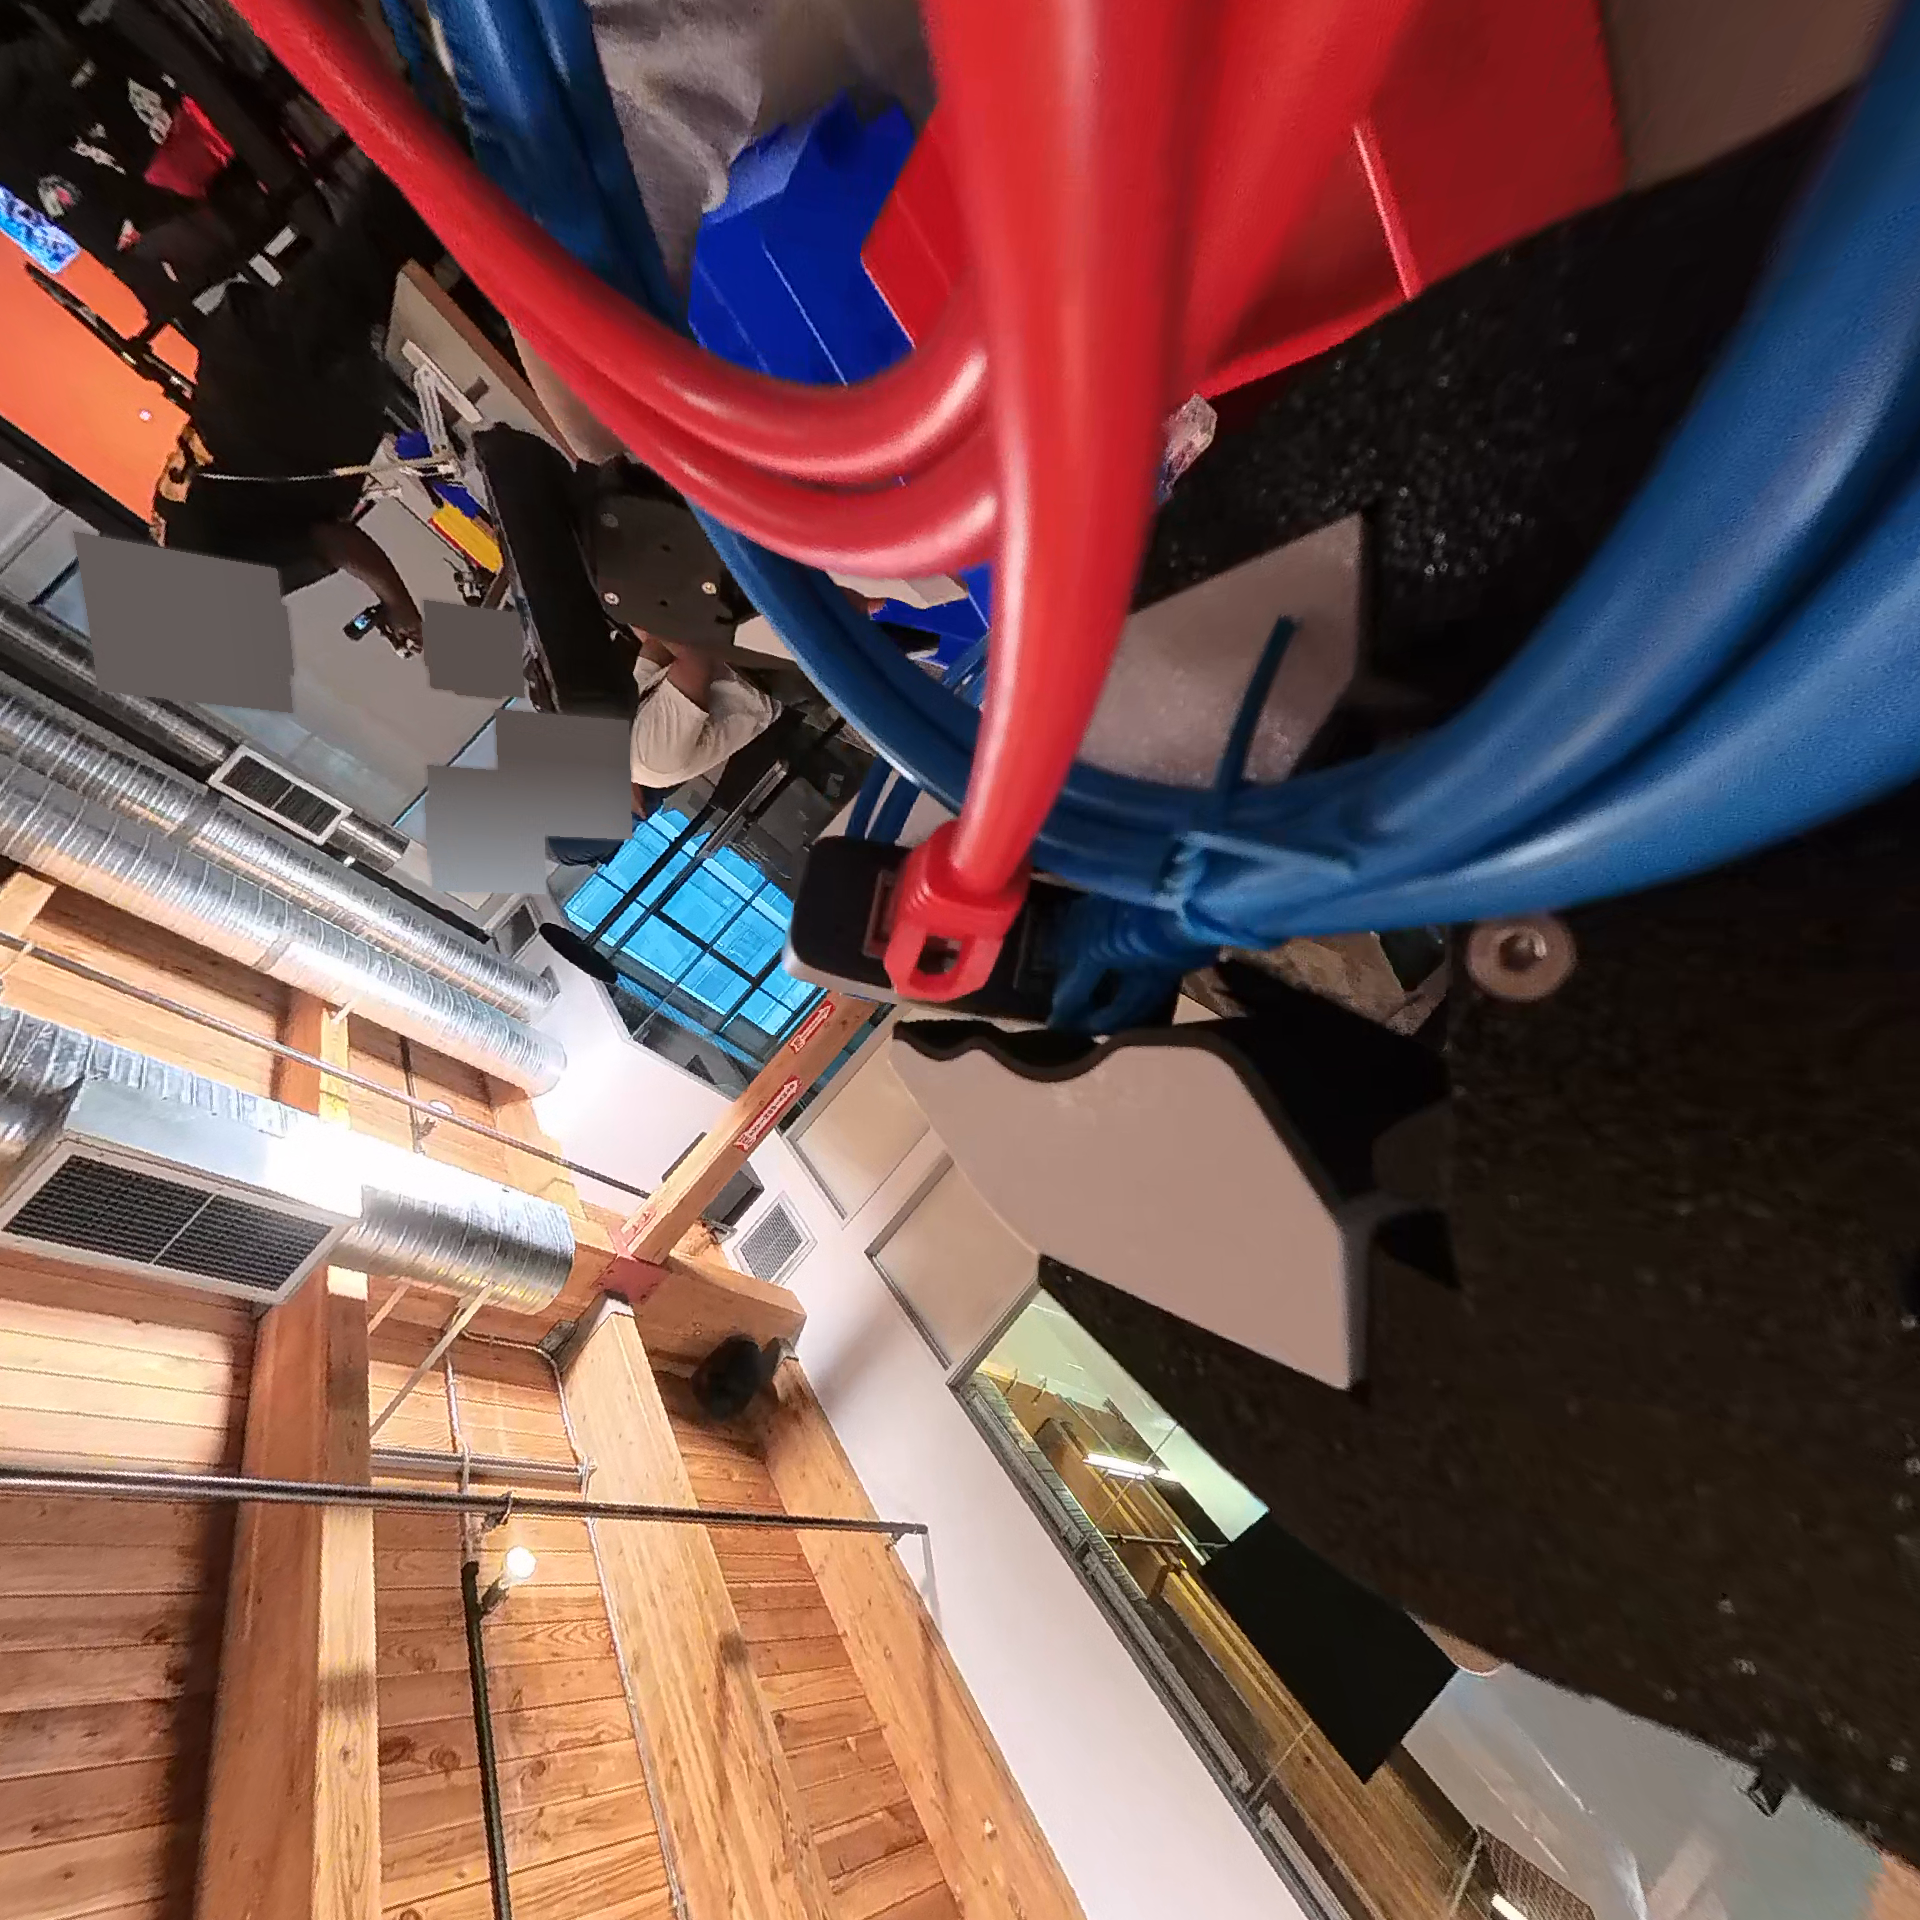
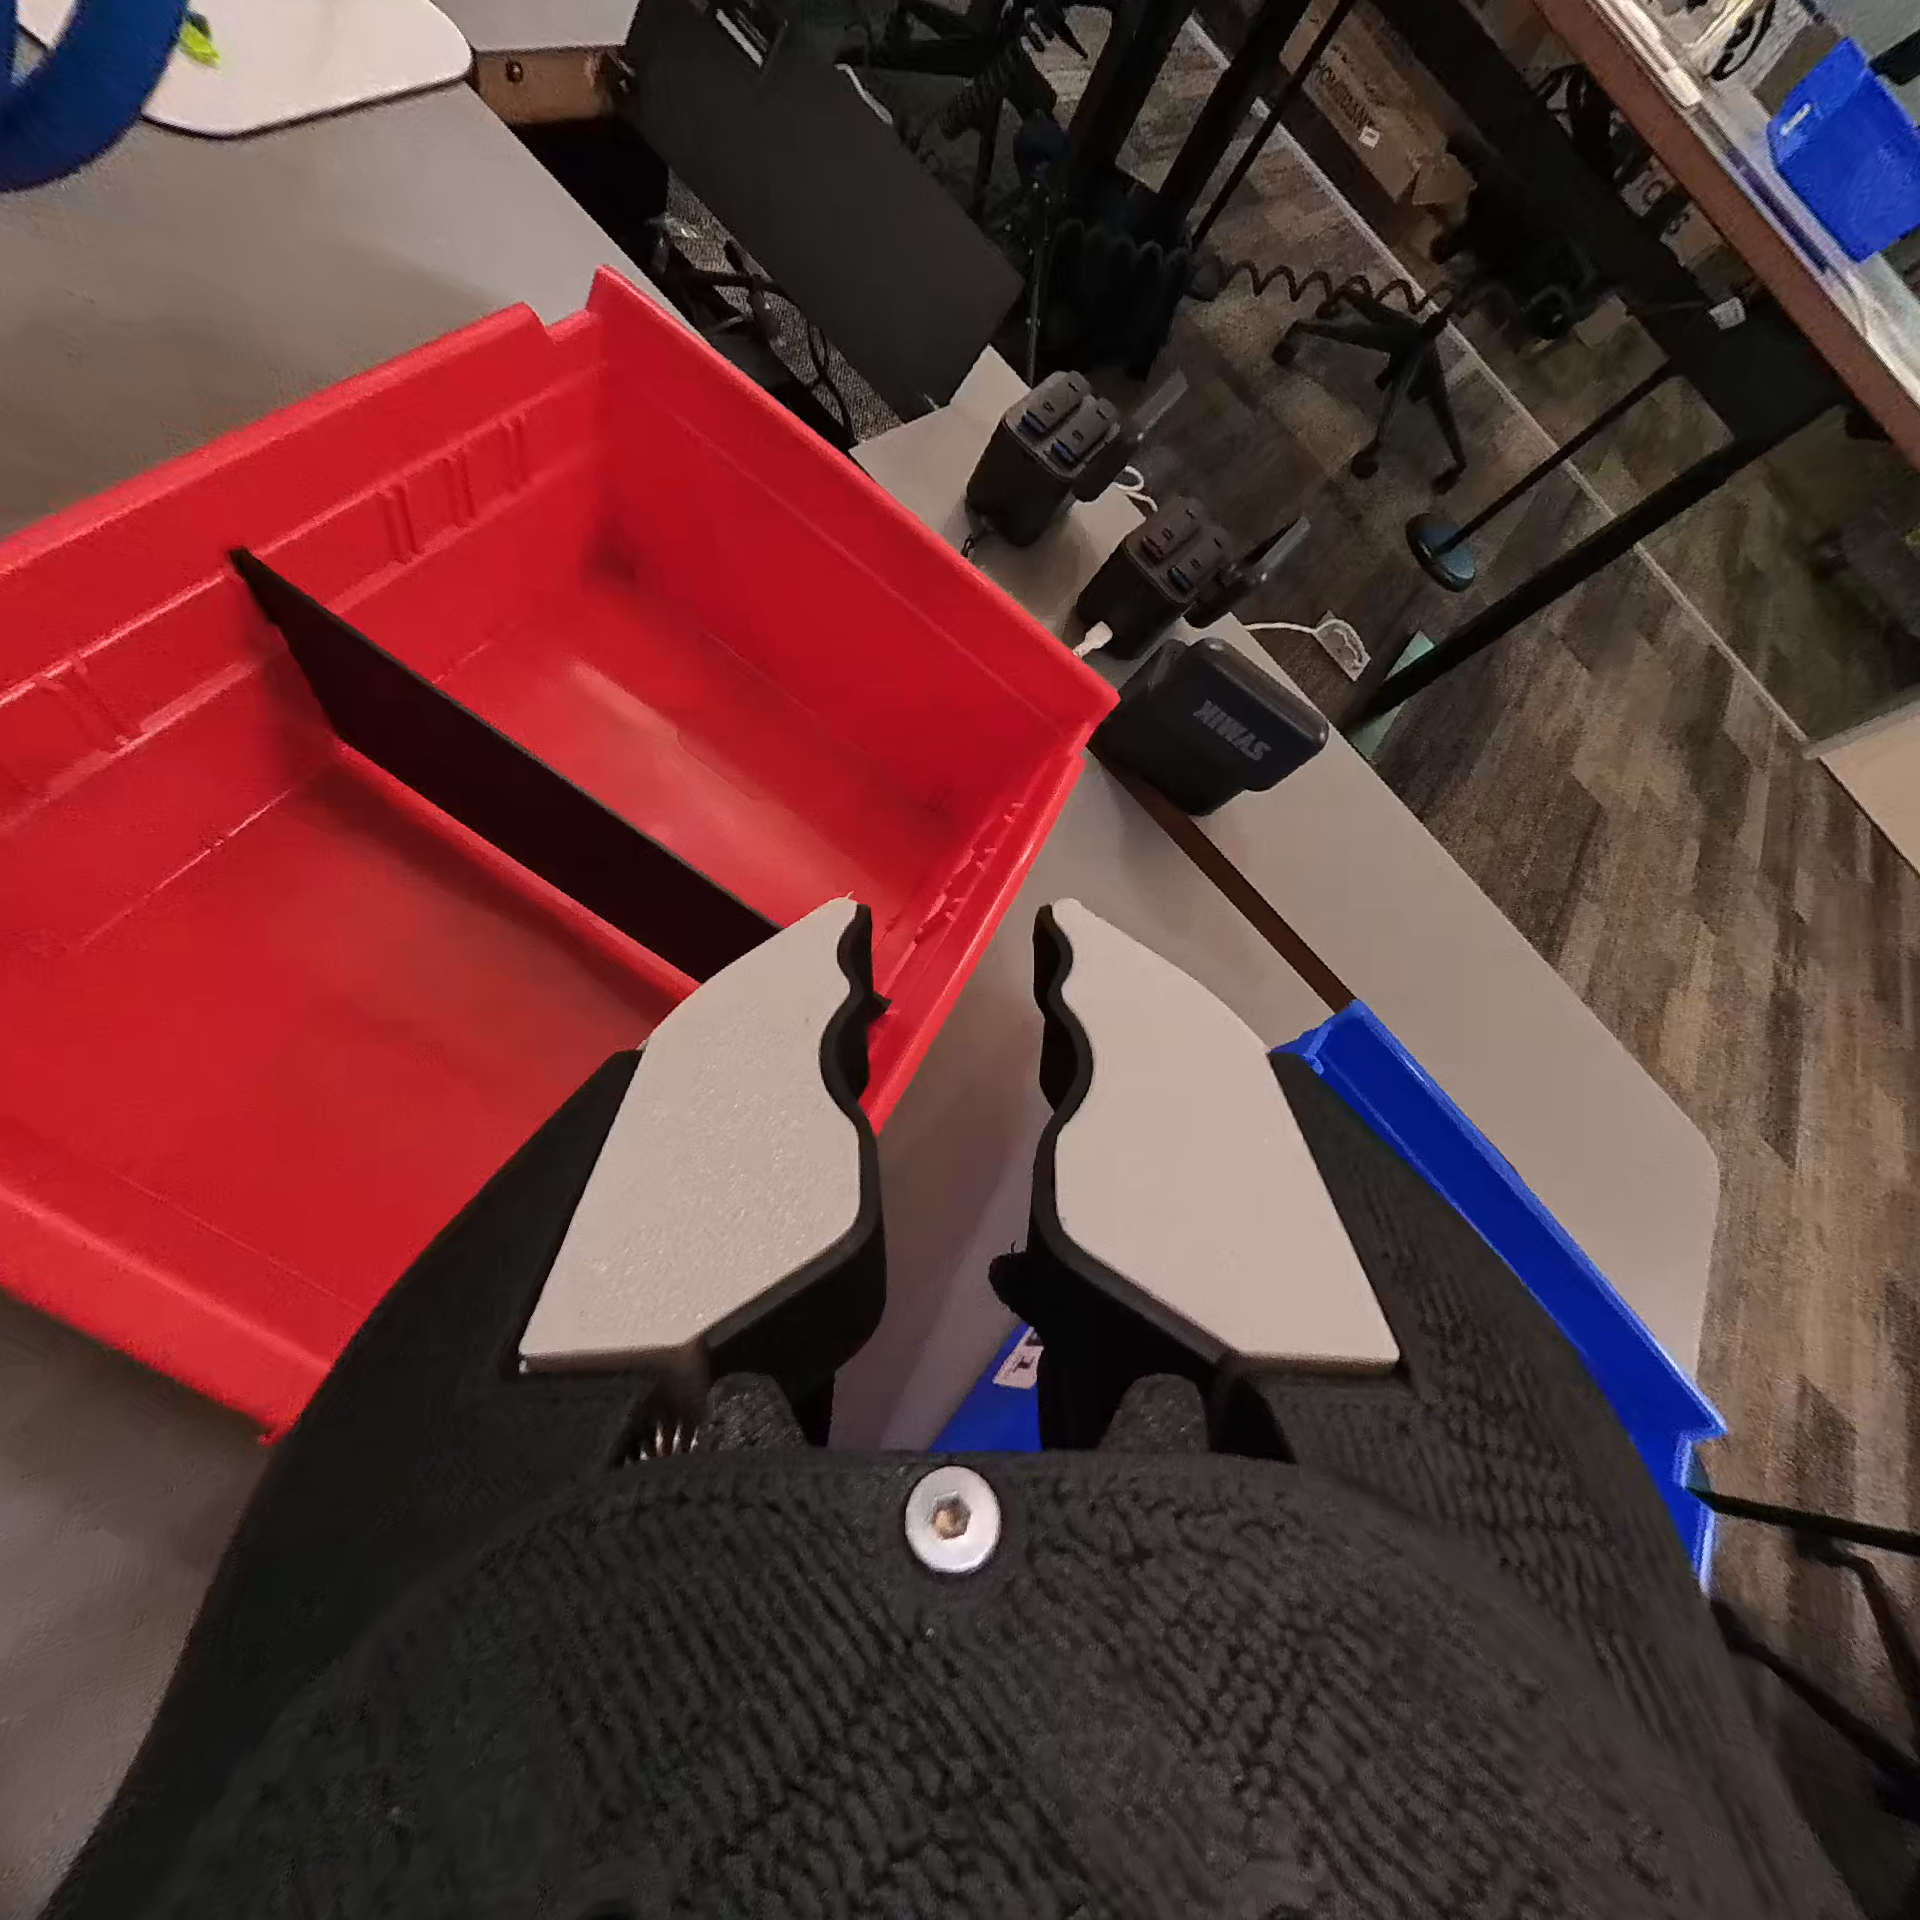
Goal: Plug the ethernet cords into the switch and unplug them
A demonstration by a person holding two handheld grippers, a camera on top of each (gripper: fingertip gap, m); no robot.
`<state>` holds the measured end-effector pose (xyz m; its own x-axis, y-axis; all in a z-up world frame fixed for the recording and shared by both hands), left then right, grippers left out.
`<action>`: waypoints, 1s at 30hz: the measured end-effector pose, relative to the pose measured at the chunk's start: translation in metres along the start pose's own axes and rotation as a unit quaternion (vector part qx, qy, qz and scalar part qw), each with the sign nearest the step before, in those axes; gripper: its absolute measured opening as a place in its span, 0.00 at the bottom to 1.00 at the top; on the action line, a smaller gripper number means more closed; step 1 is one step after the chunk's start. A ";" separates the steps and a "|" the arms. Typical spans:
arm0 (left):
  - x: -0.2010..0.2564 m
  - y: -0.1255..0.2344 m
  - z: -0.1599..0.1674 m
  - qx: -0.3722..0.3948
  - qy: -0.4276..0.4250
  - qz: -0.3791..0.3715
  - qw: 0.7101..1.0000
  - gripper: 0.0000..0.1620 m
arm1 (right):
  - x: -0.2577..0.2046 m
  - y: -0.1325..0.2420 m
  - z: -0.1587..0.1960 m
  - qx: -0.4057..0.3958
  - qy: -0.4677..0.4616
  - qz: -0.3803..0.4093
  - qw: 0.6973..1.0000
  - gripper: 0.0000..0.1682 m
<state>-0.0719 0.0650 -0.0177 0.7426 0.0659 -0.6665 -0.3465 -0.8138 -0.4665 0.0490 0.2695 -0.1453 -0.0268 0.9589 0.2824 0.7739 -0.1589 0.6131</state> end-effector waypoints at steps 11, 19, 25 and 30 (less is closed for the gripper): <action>0.004 -0.002 -0.003 0.005 0.007 0.009 1.000 0.14 | 0.002 0.006 -0.001 0.007 0.008 0.008 1.000 0.17; 0.009 -0.004 -0.001 0.001 0.007 0.018 1.000 0.14 | 0.003 0.011 -0.003 0.014 0.015 0.014 1.000 0.17; 0.010 -0.005 -0.001 0.000 0.007 0.021 1.000 0.14 | 0.001 0.015 -0.006 0.021 0.024 0.016 0.999 0.16; 0.012 -0.006 -0.002 0.001 0.006 0.025 1.000 0.14 | 0.007 0.023 -0.007 0.030 0.022 0.037 0.999 0.16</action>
<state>-0.0596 0.0692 -0.0215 0.7318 0.0182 -0.6812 -0.3846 -0.8142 -0.4349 0.0623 0.2708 -0.1246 0.0051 0.9339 0.3574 0.8109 -0.2131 0.5450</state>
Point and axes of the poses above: each gripper's, where its closed fingertips meet, y back along the fingers, z out of its underside, x = y × z across the jaws, the point moved 1 cm from there along y, back along the fingers, and after that the axes turned 13 degrees about -z, right-handed, at the moved point
